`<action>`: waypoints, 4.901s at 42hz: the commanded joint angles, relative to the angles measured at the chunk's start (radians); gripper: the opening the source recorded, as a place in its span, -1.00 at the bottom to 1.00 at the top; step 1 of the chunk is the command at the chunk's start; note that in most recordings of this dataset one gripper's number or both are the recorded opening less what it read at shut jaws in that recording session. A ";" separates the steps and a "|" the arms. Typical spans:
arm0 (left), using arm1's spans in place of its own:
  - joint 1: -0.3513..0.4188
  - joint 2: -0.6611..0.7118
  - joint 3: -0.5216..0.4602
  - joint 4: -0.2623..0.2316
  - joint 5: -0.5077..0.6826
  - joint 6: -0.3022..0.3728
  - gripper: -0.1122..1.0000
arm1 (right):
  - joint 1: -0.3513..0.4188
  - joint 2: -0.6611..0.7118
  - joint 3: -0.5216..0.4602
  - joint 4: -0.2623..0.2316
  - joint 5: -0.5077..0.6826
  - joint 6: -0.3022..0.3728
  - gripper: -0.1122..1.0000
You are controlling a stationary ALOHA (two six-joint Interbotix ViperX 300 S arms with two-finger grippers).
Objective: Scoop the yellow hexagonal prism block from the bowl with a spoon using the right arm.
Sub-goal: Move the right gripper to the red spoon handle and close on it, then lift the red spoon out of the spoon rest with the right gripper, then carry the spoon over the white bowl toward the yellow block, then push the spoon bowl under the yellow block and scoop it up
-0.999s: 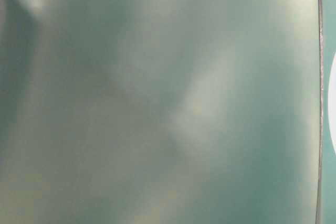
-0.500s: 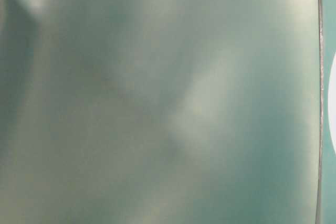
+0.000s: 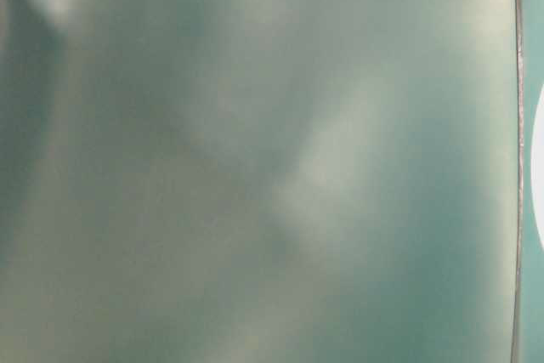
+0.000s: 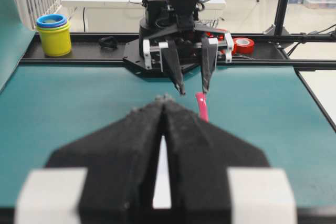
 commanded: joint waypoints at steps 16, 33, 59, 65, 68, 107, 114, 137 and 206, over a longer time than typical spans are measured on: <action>-0.002 0.011 -0.021 0.002 -0.005 0.000 -0.80 | 0.163 0.212 0.000 0.140 -0.156 0.049 0.16; -0.002 0.011 -0.020 0.002 -0.003 0.000 -0.80 | 0.181 0.296 -0.005 0.141 -0.166 0.098 0.16; -0.002 0.009 -0.020 0.002 0.008 -0.003 -0.80 | 0.179 0.291 -0.008 0.141 -0.166 0.098 -0.38; -0.002 0.009 -0.020 0.002 0.020 0.000 -0.80 | 0.179 0.239 -0.008 0.143 -0.158 0.097 -0.38; -0.002 0.009 -0.021 0.002 0.029 0.000 -0.80 | 0.178 0.199 -0.009 0.141 -0.144 0.089 -0.38; 0.000 0.009 -0.020 0.002 0.083 0.003 -0.80 | -0.318 -0.175 -0.476 0.132 1.023 -0.164 -0.38; -0.002 0.009 -0.020 0.002 0.091 0.003 -0.80 | -0.399 -0.130 -0.572 0.110 1.200 -0.163 -0.38; -0.002 0.006 -0.020 0.003 0.089 0.003 -0.80 | -0.446 0.104 -0.833 0.074 1.585 -0.156 -0.38; 0.000 0.009 -0.020 0.003 0.078 0.003 -0.80 | -0.414 0.172 -0.793 0.072 1.150 -0.172 -0.38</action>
